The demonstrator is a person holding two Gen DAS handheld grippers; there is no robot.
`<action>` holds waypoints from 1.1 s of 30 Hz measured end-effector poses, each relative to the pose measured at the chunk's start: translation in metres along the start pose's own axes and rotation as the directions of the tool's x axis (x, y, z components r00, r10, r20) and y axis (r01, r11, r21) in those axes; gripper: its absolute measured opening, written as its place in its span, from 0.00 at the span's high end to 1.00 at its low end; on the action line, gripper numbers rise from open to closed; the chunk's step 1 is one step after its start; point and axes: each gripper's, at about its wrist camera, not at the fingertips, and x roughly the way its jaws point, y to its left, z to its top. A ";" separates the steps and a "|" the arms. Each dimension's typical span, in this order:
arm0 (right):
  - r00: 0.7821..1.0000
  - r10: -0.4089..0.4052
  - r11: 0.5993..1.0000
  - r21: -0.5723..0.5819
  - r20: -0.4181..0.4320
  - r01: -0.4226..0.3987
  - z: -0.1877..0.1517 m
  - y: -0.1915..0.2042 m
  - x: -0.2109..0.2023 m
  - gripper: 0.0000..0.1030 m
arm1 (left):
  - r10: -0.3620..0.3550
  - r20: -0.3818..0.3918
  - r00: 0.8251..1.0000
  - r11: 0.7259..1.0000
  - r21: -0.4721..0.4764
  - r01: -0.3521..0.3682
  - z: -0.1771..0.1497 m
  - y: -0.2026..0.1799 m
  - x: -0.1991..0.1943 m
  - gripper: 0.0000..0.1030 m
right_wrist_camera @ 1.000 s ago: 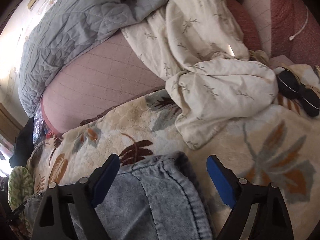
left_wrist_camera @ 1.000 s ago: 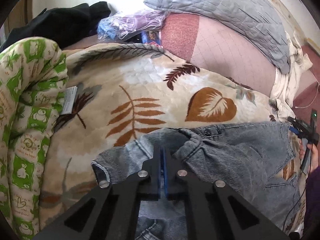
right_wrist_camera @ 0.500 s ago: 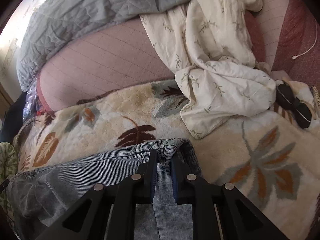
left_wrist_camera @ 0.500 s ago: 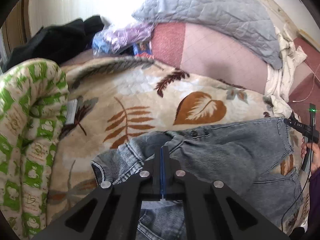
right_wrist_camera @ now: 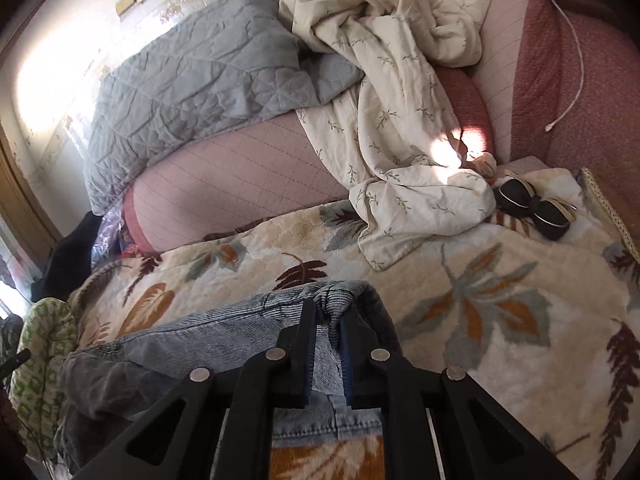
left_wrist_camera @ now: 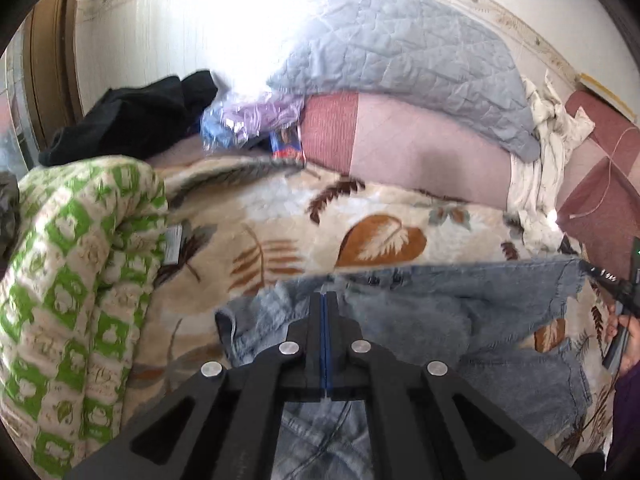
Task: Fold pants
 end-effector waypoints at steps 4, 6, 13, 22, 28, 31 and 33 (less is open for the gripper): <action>0.998 -0.002 1.000 0.009 0.066 0.002 -0.012 -0.003 -0.037 0.98 | 0.018 -0.065 0.998 1.000 -0.018 -0.019 -0.018 0.009 0.010 1.00; 0.994 0.005 0.999 0.041 0.105 -0.009 -0.013 -0.011 -0.058 0.98 | 0.023 -0.087 0.996 0.998 -0.056 -0.028 -0.030 0.016 0.011 1.00; 0.996 -0.013 1.000 -0.019 0.090 0.014 -0.031 -0.018 -0.085 0.98 | -0.022 -0.176 0.984 0.984 -0.177 -0.009 -0.099 0.048 0.011 0.82; 0.999 0.034 0.999 0.006 0.033 -0.035 -0.090 0.004 -0.052 0.98 | -0.052 -0.195 0.979 0.937 -0.349 -0.020 -0.119 0.064 0.007 0.40; 0.998 0.023 0.995 -0.103 0.056 -0.017 -0.107 0.029 -0.052 0.97 | -0.078 -0.209 0.975 0.911 -0.411 -0.015 -0.130 0.063 -0.003 0.37; 0.995 0.051 0.994 -0.104 0.086 -0.042 -0.107 0.030 -0.059 0.97 | -0.119 -0.237 0.964 0.892 -0.453 -0.001 -0.138 0.060 0.005 0.37; 0.992 0.062 0.994 -0.094 0.108 -0.052 -0.106 0.029 -0.065 0.97 | -0.126 -0.243 0.962 0.878 -0.479 -0.006 -0.135 0.060 0.012 0.37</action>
